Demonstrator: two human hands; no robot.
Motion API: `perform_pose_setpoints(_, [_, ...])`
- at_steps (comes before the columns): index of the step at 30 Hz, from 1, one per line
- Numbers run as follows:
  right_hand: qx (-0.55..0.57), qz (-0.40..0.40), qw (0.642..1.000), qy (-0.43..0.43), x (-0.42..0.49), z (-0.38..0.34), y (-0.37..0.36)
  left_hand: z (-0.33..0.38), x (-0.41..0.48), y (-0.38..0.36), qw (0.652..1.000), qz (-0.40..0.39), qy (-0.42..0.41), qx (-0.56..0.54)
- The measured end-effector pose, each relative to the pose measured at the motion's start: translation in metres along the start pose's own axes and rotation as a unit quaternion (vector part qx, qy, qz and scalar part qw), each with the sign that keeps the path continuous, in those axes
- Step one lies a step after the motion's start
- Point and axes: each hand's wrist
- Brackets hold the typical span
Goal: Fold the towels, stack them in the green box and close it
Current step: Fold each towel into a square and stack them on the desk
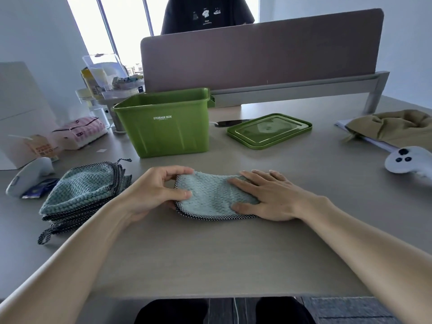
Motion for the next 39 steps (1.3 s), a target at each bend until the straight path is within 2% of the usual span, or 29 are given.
perform_pose_setpoints(4, [0.016, 0.007, 1.000, 0.009, -0.001, -0.002, 0.002, 0.022, 0.007, -0.004, 1.000, -0.005, 0.022, -0.006])
perform_pose_setpoints(6, [0.081, 0.054, 0.995, 0.007, -0.002, 0.003, 0.011, 0.038, 0.012, -0.010, 1.000, -0.006, 0.023, 0.015])
perform_pose_setpoints(8, [0.153, 0.130, 0.979, -0.044, -0.003, 0.018, 0.021, 0.055, 0.017, -0.018, 0.999, -0.010, 0.017, 0.039])
perform_pose_setpoints(10, [0.166, 0.177, 0.964, -0.107, -0.005, 0.038, 0.029, 0.070, 0.023, -0.028, 0.998, -0.013, 0.005, 0.063])
perform_pose_setpoints(13, [0.171, 0.170, 0.959, -0.151, -0.011, 0.058, 0.028, 0.085, 0.036, -0.052, 0.997, -0.020, -0.011, 0.080])
perform_pose_setpoints(15, [0.229, 0.161, 0.945, -0.166, -0.011, 0.062, 0.026, 0.093, 0.042, -0.072, 0.994, -0.036, -0.019, 0.098])
perform_pose_setpoints(20, [0.451, 0.141, 0.854, -0.220, -0.011, 0.068, 0.023, 0.099, 0.047, -0.124, 0.984, -0.091, -0.035, 0.150])
perform_pose_setpoints(24, [0.498, 0.132, 0.827, -0.224, -0.010, 0.072, 0.022, 0.094, 0.048, -0.143, 0.968, -0.117, -0.060, 0.214])
perform_pose_setpoints(28, [0.511, 0.134, 0.820, -0.222, -0.012, 0.069, 0.023, 0.088, 0.045, -0.144, 0.974, -0.142, -0.073, 0.160])
perform_pose_setpoints(30, [0.503, 0.146, 0.820, -0.231, -0.012, 0.069, 0.023, 0.084, 0.049, -0.139, 0.973, -0.044, -0.166, 0.153])
perform_pose_setpoints(32, [0.450, 0.193, 0.835, -0.250, -0.012, 0.071, 0.023, 0.076, 0.054, -0.129, 0.946, 0.073, -0.255, 0.188])
perform_pose_setpoints(33, [0.402, 0.232, 0.848, -0.256, -0.011, 0.073, 0.023, 0.068, 0.056, -0.124, 0.933, 0.084, -0.276, 0.213])
perform_pose_setpoints(36, [0.288, 0.340, 0.864, -0.236, -0.010, 0.075, 0.026, 0.034, 0.059, -0.119, 0.914, -0.005, -0.274, 0.300])
perform_pose_setpoints(37, [0.279, 0.352, 0.868, -0.212, -0.010, 0.073, 0.026, 0.025, 0.057, -0.120, 0.909, -0.035, -0.256, 0.327])
perform_pose_setpoints(39, [0.282, 0.309, 0.897, -0.144, -0.009, 0.066, 0.024, 0.015, 0.055, -0.124, 0.898, -0.074, -0.220, 0.373])
Point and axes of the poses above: each hand's wrist, its own x-axis towards the middle knuckle, its own y-axis out of the back of the hand, z = x × y, and after that the axes turned 8 degrees about z, right-handed
